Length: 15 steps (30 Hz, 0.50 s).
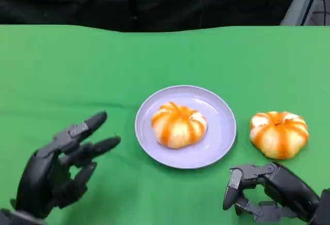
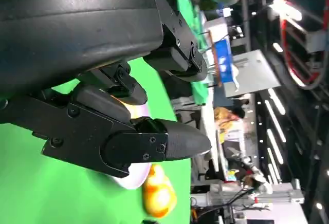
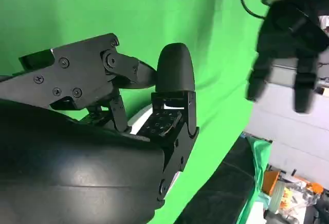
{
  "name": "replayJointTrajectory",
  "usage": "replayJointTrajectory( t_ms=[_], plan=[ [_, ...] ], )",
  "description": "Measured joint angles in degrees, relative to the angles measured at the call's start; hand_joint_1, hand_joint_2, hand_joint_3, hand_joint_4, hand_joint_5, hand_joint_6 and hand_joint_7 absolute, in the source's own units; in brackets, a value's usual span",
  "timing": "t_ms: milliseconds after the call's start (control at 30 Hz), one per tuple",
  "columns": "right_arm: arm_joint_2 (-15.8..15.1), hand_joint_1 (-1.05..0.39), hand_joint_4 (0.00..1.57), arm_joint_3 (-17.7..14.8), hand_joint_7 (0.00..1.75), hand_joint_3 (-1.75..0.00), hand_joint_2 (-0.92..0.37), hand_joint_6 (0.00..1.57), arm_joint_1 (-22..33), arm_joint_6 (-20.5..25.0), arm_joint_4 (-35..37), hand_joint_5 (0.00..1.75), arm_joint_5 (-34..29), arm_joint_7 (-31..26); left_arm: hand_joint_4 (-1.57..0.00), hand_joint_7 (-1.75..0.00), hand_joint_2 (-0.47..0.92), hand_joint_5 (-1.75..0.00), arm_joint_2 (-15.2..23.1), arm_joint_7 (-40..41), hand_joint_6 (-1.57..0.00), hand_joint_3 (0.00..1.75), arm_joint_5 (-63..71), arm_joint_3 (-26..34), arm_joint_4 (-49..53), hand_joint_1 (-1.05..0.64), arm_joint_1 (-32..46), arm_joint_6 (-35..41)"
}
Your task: Grasp the bread from the table and place it into the plate.
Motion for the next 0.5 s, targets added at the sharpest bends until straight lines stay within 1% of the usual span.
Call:
replayJointTrajectory(
  t_ms=[167, 367, 400, 433, 500],
  plan=[
    [-0.05, -0.09, 0.72, 0.00, 1.15, -0.68, -0.81, 0.79, 0.04, 0.03, -0.15, 1.63, 0.14, 0.05, -0.77, -0.01, 0.92, -0.03, -0.18, -0.34, -0.56, 0.47, 0.40, 0.40, 1.53, -0.76, 0.03, -2.13],
    [-0.23, -0.09, 0.73, 0.01, 1.15, -0.69, -0.80, 0.80, 0.20, 0.45, -0.59, 1.62, 0.15, 0.05, -0.77, -0.01, 0.92, -0.02, -0.36, -0.37, -0.58, 0.47, 2.20, 0.42, 6.15, -0.71, 0.19, -5.03],
    [-0.23, -0.07, 0.73, 0.01, 1.14, -0.69, -0.80, 0.80, 0.22, 0.53, -0.75, 1.62, 0.15, 0.05, -0.79, -0.02, 0.92, -0.02, -0.36, -0.38, -0.61, 0.31, 2.27, 0.42, 6.60, -0.57, 0.18, -5.21],
    [-0.23, -0.07, 0.73, 0.01, 1.14, -0.69, -0.80, 0.80, 0.22, 0.55, -0.81, 1.62, 0.15, 0.05, -0.80, -0.02, 0.92, -0.02, -0.38, -0.40, -0.62, 0.25, 2.30, 0.42, 6.99, -0.52, 0.14, -5.37],
    [-0.23, -0.07, 0.74, 0.01, 1.14, -0.70, -0.80, 0.80, 0.23, 0.55, -0.81, 1.62, 0.15, 0.05, -0.80, -0.02, 0.92, -0.02, -0.46, -0.58, -0.63, 0.21, 2.30, 0.41, 7.88, -0.48, -0.01, -5.46]
  ],
)
